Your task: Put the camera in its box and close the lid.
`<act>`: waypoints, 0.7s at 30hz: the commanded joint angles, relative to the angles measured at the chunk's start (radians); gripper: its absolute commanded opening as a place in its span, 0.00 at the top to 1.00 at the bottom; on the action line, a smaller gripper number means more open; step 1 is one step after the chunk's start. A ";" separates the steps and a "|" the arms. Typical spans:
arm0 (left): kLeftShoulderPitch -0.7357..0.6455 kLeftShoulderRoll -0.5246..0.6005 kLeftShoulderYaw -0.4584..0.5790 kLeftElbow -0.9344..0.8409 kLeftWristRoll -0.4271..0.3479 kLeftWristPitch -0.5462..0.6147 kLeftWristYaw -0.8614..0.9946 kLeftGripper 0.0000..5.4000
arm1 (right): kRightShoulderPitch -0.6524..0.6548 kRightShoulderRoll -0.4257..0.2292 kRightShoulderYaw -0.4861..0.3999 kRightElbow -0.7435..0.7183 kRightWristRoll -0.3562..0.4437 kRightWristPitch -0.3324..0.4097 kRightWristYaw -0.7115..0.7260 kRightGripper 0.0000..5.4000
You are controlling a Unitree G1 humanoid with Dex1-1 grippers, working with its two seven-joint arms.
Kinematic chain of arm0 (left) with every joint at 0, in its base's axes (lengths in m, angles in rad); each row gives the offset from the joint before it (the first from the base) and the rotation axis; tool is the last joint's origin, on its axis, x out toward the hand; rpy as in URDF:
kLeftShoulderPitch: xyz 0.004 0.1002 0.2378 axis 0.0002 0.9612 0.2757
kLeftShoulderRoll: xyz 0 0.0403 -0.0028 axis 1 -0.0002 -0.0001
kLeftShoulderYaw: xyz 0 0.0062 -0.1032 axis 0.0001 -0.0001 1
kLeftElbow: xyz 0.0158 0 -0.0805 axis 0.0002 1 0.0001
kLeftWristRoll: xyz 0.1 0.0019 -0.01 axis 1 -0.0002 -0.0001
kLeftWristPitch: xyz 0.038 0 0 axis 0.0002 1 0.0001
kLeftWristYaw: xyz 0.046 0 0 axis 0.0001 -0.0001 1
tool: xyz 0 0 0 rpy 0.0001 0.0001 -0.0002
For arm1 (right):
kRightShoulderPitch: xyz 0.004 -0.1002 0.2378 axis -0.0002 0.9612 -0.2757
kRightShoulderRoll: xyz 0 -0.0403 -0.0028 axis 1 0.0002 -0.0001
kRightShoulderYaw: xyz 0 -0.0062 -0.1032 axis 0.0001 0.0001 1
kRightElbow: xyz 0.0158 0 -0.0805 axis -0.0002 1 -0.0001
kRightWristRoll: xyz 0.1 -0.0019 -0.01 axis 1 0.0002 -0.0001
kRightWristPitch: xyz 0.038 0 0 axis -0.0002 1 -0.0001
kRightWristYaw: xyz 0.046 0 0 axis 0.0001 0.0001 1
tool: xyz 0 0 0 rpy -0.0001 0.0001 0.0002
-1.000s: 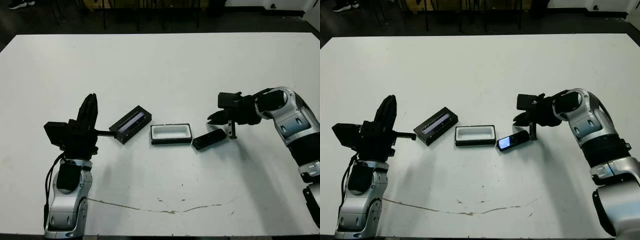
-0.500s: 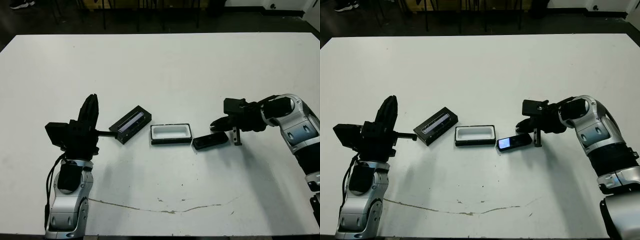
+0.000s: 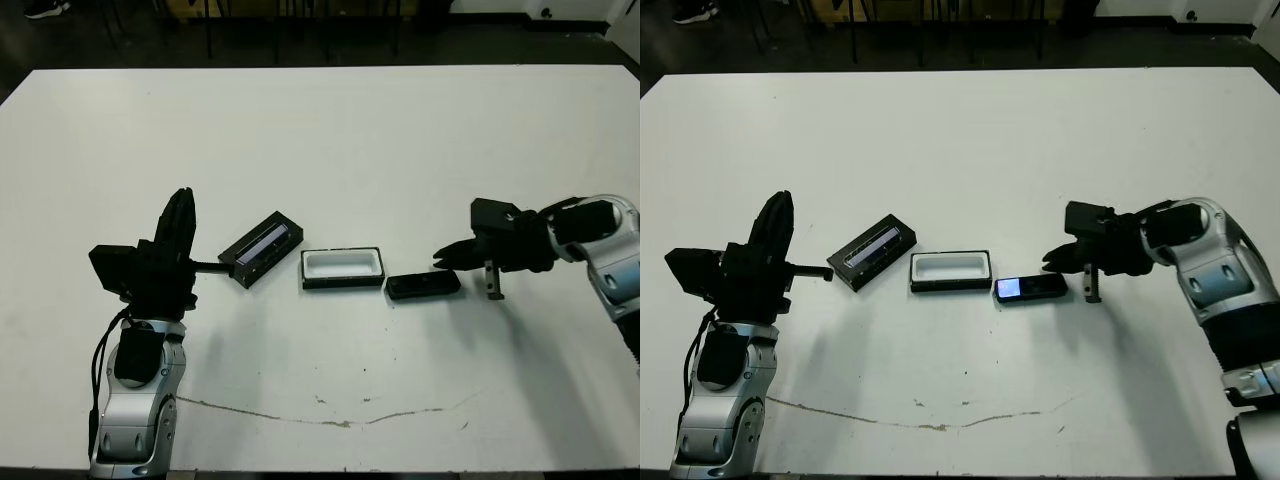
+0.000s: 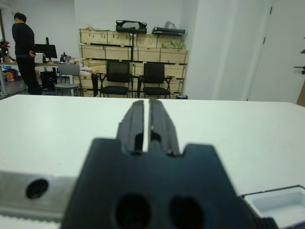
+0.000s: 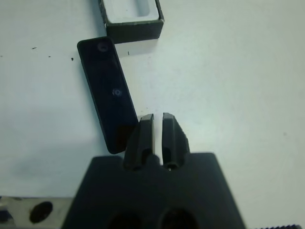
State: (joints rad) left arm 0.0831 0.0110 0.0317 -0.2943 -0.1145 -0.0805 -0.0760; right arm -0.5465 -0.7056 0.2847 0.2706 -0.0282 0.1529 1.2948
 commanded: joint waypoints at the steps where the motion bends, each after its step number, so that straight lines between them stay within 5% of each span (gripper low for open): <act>1: 0.010 0.009 0.004 0.002 0.010 0.023 0.006 0.99 | 0.038 -0.024 -0.009 -0.032 0.014 0.017 0.006 1.00; 21: 0.014 0.008 0.004 0.006 0.023 0.012 0.006 0.99 | 0.143 -0.058 -0.069 -0.225 0.128 0.290 -0.049 1.00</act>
State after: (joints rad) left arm 0.0830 0.0111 0.0328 -0.2946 -0.0990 -0.0794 -0.0722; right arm -0.4203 -0.7423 0.2168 0.0549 0.0918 0.4209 1.2464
